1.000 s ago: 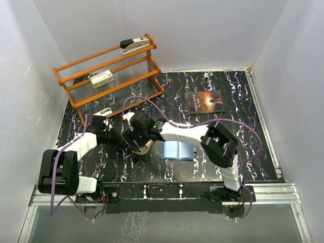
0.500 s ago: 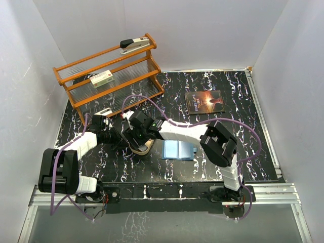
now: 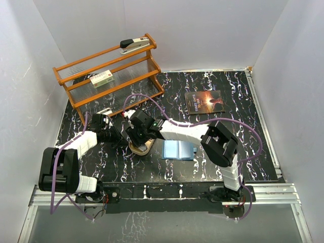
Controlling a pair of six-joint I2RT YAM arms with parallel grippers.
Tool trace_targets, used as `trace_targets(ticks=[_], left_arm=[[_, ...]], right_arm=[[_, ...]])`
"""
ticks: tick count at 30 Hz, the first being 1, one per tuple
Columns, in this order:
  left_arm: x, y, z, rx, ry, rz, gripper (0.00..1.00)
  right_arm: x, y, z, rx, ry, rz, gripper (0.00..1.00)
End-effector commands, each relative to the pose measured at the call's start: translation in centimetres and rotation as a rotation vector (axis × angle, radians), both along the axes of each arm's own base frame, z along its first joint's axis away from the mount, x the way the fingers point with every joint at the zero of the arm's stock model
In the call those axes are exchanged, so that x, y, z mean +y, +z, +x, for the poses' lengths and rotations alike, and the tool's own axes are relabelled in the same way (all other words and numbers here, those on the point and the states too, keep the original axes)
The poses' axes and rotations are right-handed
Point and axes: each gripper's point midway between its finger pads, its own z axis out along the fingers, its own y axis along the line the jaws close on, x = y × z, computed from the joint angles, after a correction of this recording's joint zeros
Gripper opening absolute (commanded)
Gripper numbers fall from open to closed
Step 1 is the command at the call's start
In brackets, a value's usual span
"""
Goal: Put the credit cards into the card holder
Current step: Adjust the credit card in the storage box.
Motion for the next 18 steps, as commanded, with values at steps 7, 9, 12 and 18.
trace_targets(ticks=[7, 9, 12, 18], left_arm=[[-0.55, 1.37, 0.81, -0.028, -0.018, -0.033, 0.11], [-0.54, 1.35, 0.82, -0.028, -0.017, -0.032, 0.11], [-0.52, 1.35, 0.88, -0.032, -0.016, -0.031, 0.11], [-0.48, 1.02, 0.64, -0.026, -0.016, -0.029, 0.11]], right_arm=[[2.50, 5.68, -0.28, -0.023, 0.014, 0.207, 0.50], [2.51, 5.69, -0.33, -0.016, 0.015, 0.210, 0.51], [2.48, 5.78, -0.48, -0.009, 0.016, 0.216, 0.49], [2.35, 5.41, -0.71, 0.010, 0.013, 0.223, 0.39]])
